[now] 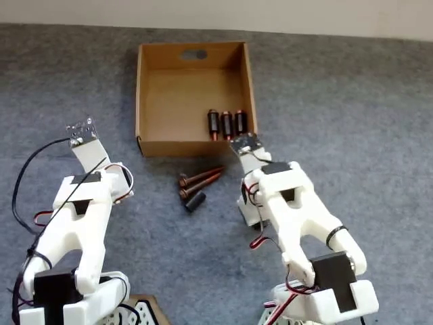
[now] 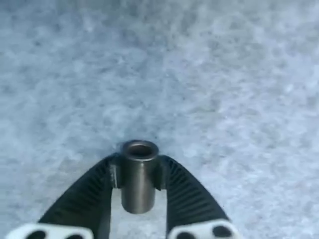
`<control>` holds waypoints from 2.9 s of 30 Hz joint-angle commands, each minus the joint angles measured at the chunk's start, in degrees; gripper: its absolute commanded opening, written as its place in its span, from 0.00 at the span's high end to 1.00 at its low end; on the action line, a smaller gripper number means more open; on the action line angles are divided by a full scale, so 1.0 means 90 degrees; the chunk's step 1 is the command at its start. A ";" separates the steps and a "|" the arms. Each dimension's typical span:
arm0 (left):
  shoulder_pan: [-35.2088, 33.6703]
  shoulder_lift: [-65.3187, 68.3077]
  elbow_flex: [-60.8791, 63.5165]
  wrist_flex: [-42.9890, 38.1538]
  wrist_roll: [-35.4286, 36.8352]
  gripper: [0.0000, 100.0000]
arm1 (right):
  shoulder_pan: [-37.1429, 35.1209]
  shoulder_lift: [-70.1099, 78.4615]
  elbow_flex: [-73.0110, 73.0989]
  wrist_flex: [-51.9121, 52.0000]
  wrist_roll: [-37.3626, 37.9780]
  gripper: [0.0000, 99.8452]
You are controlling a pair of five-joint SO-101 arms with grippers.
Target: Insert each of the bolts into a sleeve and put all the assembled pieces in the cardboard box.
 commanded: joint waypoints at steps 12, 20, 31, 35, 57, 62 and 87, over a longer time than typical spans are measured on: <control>-0.0024 -0.0024 -0.0317 0.0371 -0.0625 0.98 | 0.0571 -0.4381 0.1822 -0.0943 -0.0557 1.00; 0.1109 0.0024 -0.1236 0.2002 -0.1768 0.98 | 0.0591 -0.4488 0.2740 -0.1665 -0.1368 1.00; 0.2369 0.0024 -0.2037 0.2911 -0.1778 0.82 | 0.0591 -0.4488 0.3101 -0.1753 -0.1377 0.99; 0.2554 0.0024 -0.2330 0.2882 -0.1758 0.81 | 0.0591 -0.4488 0.3111 -0.1753 -0.1377 0.99; 0.2603 0.1910 -0.3346 0.2032 0.0440 0.81 | 0.0591 -0.4488 0.3121 -0.1753 -0.1368 0.99; 0.2886 0.1958 -0.3600 0.2608 0.0440 0.81 | 0.0562 -0.4488 0.3121 -0.1753 -0.1368 0.99; 0.3414 0.1988 -0.3756 0.2608 0.0430 0.81 | 0.0552 -0.4488 0.3131 -0.1753 -0.1368 0.99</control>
